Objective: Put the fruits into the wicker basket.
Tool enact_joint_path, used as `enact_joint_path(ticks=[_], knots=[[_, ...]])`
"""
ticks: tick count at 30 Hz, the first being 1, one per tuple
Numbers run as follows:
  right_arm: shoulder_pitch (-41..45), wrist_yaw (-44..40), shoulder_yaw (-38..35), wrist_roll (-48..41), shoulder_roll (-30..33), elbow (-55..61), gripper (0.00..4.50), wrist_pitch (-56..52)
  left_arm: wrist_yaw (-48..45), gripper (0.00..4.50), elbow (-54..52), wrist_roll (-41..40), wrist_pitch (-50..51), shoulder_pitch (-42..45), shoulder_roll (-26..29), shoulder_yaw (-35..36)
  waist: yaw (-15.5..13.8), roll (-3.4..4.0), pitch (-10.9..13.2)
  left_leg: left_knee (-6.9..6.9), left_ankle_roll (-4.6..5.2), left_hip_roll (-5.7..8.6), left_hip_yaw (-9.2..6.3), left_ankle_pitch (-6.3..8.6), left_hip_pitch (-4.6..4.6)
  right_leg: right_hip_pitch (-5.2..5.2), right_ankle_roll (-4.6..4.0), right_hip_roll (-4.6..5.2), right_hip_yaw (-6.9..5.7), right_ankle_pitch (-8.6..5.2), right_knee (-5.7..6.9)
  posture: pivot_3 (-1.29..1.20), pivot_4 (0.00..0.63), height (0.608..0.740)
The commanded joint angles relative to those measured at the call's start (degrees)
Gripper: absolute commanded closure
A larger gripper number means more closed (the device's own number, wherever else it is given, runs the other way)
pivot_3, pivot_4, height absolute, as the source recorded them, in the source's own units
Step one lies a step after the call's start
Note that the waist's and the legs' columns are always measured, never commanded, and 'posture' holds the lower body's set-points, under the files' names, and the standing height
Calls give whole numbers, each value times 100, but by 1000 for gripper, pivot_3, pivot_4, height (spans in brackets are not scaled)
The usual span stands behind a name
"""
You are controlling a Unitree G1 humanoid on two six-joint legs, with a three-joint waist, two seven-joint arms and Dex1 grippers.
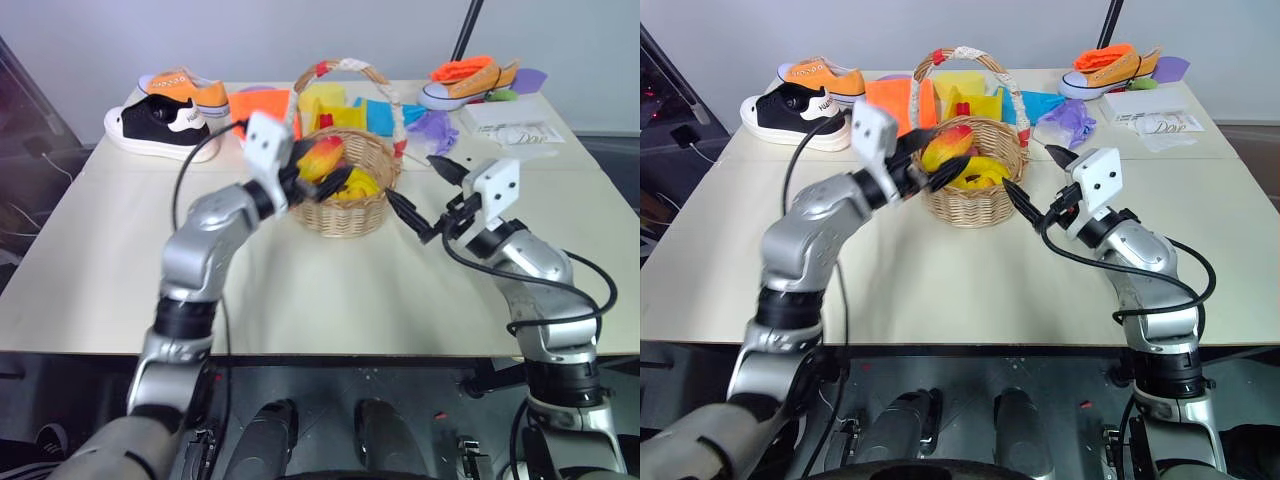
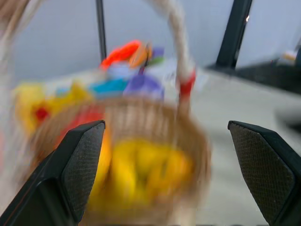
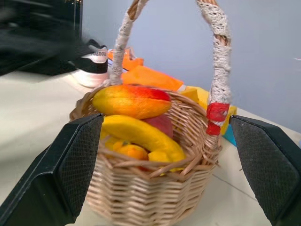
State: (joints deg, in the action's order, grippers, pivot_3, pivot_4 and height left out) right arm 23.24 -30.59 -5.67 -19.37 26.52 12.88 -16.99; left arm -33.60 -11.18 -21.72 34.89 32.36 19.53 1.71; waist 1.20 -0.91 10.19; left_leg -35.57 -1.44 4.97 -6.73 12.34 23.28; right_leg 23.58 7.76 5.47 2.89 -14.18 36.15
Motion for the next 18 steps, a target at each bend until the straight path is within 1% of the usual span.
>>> enact_joint_path(ticks=[1,2,4,7,10,12,15,18], knots=[[280,177,-61,28,-147,-129,0,99,-301,28,-839,-338,-301,-725,570,892,-10,2,1,2,0,-2,1,0,-1,1,0,-1,2,0,0,0,150,740],[331,238,-33,128,-173,-247,0,157,-221,28,-1026,-478,-313,-1048,581,1126,-19,2,1,3,0,-2,-1,0,1,4,-1,-1,1,0,1,0,150,740],[487,372,-4,272,-242,-545,0,205,-286,28,-1416,-538,-731,-1739,580,1393,-55,2,1,3,0,-1,-1,0,0,1,-1,3,0,0,-2,0,150,740],[765,393,54,440,-290,-998,0,369,-183,28,-1745,-589,-895,-2325,547,1534,-107,1,1,-1,0,6,-2,1,1,-8,-2,11,-2,-1,-11,0,150,740],[1081,423,98,621,-317,-1491,0,581,-53,28,-1941,-806,-806,-2570,547,1619,-131,2,1,-4,0,6,-1,1,0,-10,-5,10,-3,0,-10,0,150,740],[1336,508,51,674,-364,-1827,0,669,-205,28,-2028,-1012,-688,-2727,725,1676,-112,2,1,-3,0,5,0,1,0,-7,-6,9,-3,1,-9,0,150,740],[1548,542,68,797,-358,-2149,0,808,-522,28,-2061,-1074,-831,-2953,1042,1703,-42,2,0,4,0,3,1,1,0,-4,-6,7,-2,0,-9,0,150,740],[1832,493,44,689,-440,-2440,0,684,-668,28,-2020,-1511,-639,-2994,1257,1908,-30,3,1,9,0,2,1,0,-1,-2,-6,6,-3,0,-9,0,150,740]])
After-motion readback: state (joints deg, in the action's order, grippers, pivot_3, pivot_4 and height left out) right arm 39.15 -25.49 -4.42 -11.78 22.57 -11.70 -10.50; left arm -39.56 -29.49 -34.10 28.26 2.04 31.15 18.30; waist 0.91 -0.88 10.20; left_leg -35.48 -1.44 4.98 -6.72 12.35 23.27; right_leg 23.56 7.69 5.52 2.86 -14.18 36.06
